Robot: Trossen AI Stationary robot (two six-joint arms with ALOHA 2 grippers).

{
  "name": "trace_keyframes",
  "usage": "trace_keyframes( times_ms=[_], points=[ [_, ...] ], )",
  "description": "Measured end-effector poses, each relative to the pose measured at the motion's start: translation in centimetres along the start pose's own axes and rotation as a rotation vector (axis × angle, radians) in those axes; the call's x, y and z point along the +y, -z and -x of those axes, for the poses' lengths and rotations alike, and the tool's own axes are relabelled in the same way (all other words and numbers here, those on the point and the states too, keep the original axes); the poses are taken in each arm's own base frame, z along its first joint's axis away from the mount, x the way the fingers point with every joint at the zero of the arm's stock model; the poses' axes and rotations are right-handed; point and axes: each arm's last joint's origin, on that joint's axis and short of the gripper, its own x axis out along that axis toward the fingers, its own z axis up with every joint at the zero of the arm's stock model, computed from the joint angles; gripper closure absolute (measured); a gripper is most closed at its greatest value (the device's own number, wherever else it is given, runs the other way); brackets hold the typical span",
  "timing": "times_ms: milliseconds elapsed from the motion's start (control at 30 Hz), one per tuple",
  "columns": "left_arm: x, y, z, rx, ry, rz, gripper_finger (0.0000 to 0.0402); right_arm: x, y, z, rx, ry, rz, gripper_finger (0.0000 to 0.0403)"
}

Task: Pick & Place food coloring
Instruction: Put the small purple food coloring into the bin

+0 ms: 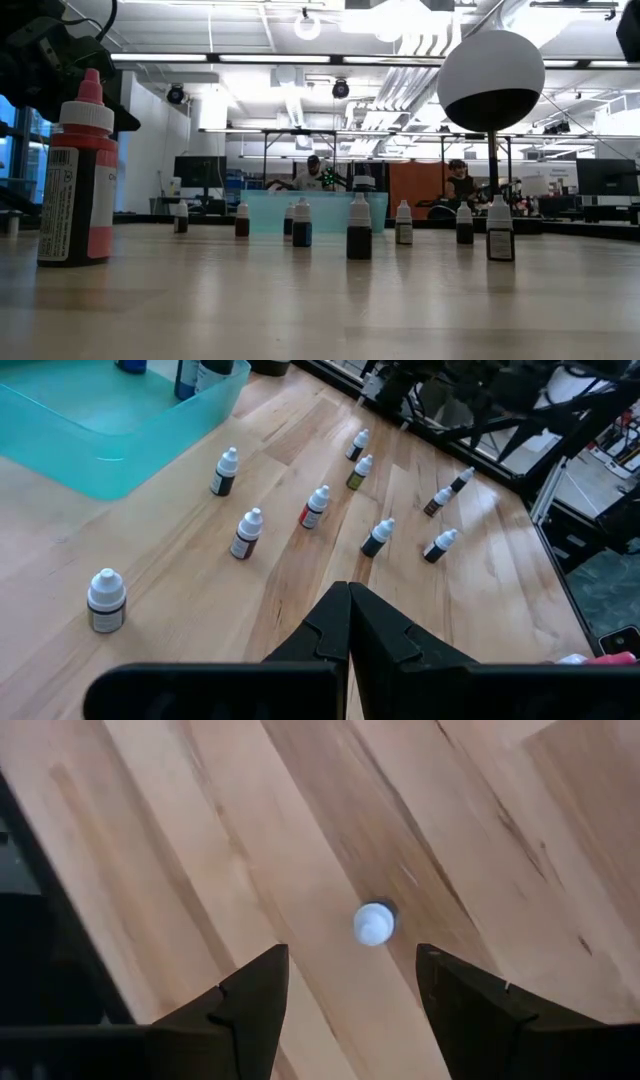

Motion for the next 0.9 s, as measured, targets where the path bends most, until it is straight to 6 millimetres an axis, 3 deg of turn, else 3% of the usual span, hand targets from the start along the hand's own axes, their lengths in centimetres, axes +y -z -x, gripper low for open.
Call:
trace_keyframes(
  times_ms=[333,900],
  points=[
    [0.00,0.00,0.00,0.000,0.000,0.000,0.0401,-0.93,0.42,-1.16,0.032,-0.003,0.034,0.0192],
    [0.00,0.01,-0.01,0.000,0.000,0.000,0.0401,-0.92,0.01,-1.20,-0.028,0.007,0.324,0.0192]
  ],
)
